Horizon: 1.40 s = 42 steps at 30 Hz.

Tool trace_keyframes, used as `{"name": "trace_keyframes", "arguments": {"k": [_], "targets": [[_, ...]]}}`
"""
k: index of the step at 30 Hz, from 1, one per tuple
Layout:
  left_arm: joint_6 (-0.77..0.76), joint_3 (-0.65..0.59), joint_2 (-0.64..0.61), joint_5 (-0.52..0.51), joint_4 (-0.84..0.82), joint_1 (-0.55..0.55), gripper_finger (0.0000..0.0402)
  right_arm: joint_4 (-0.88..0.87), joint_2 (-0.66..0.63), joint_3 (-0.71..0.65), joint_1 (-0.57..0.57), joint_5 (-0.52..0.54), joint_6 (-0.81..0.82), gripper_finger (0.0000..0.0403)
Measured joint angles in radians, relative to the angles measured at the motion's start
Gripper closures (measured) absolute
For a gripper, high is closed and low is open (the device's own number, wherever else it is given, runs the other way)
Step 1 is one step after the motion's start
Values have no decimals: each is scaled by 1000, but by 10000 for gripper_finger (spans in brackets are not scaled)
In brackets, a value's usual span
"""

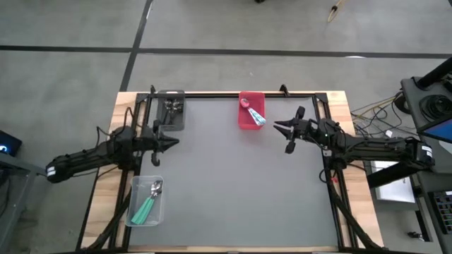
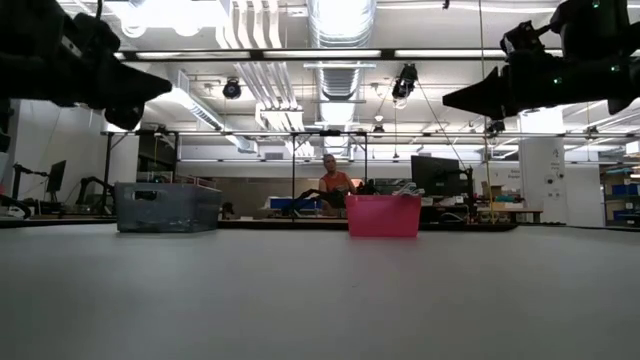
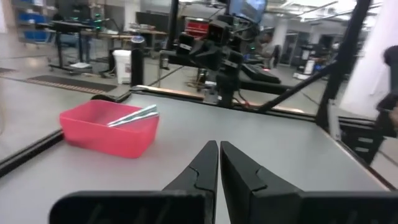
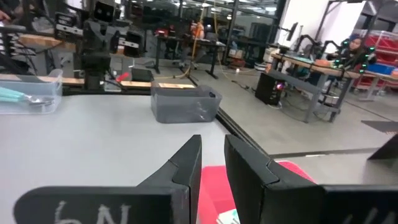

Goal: Sort silverware by color (type)
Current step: Return to Home Position

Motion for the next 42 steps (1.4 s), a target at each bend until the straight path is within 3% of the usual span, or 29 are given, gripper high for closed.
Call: {"name": "trace_keyframes", "arguments": {"k": [5,22,27,29,32,35,37,39,42], "targets": [[9,-82,-36,101,56,0,401,24,0,-13,-1,-72,-2,342],[25,-82,39,125,47,0,401,-27,8,-65,-1,-93,-59,342],[47,-82,86,100,45,1,401,-55,8,-65,-1,-93,5,350],[27,-79,102,64,37,1,401,-56,7,-64,-1,-66,8,356],[-11,-77,111,-21,41,2,401,-58,0,-55,-1,73,-4,362],[64,-77,95,44,42,-2,402,-99,3,-60,-4,198,55,364],[104,-79,78,85,40,-1,402,-99,8,-68,-6,221,50,364],[136,-82,60,164,52,-2,402,-95,1,-74,-6,193,47,364],[155,-82,42,259,58,-2,402,-66,-9,-86,-6,55,44,365]]}}
